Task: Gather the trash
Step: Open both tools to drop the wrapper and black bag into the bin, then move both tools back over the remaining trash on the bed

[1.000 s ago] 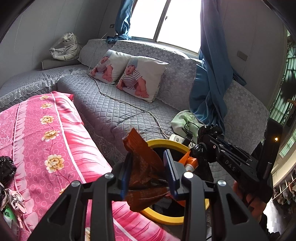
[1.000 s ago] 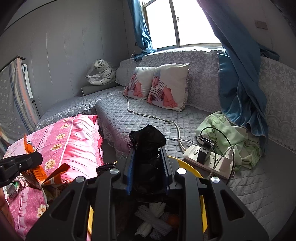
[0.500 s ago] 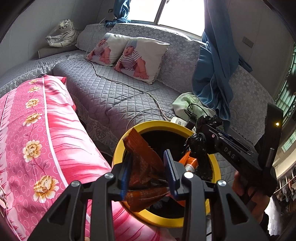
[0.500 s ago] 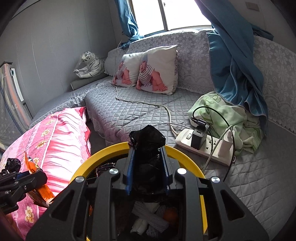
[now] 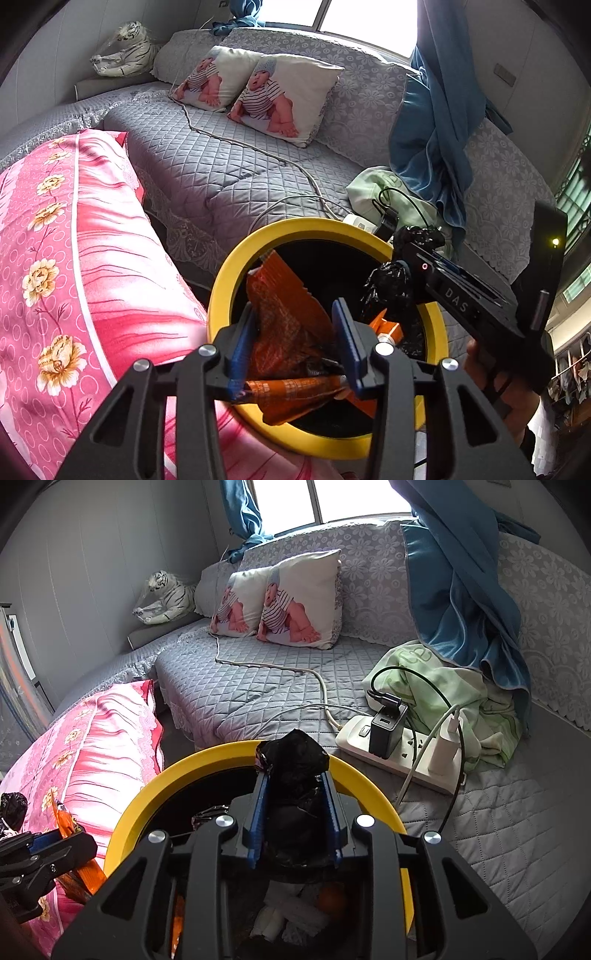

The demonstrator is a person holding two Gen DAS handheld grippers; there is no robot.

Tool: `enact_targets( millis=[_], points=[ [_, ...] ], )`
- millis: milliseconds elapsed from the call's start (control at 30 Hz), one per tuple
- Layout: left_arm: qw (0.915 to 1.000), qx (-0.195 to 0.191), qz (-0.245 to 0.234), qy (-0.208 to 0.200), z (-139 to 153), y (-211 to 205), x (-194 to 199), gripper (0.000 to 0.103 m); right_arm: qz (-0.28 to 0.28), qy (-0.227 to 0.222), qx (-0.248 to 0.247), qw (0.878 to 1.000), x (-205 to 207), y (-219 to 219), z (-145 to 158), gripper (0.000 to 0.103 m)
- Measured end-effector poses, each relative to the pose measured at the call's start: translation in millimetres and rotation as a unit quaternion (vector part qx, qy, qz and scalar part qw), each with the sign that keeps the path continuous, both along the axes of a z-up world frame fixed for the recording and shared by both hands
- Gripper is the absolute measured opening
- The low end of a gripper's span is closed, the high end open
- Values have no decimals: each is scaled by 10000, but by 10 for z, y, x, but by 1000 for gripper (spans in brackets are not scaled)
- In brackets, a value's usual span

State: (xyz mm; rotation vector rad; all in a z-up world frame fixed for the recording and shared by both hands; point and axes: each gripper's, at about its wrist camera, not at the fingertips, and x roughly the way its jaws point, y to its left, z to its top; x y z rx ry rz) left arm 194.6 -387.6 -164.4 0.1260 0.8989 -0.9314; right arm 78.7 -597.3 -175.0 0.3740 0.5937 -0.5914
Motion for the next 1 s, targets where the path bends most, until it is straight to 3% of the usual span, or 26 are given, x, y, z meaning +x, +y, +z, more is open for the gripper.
enact_targets(
  millis=[200, 367, 467, 733, 1000],
  points=[
    [10000, -58, 19, -14, 36, 14, -10, 48, -26, 4, -19, 10000, 1, -11, 9, 29],
    [9997, -161, 158, 99, 51, 69, 29, 62, -76, 11, 26, 10000, -6, -36, 14, 40],
    [9993, -235, 238, 140, 78, 111, 57, 64, -159, -33, 47, 9999, -38, -66, 43, 46],
    [9974, -497, 523, 45, 284, 365, 120, 65, -151, -255, 3, 9996, -147, -12, 224, 47],
    [9909, -875, 932, -417, 717, 892, 94, 65, 412, -618, -107, 9972, -123, 370, 523, 47]
  ],
)
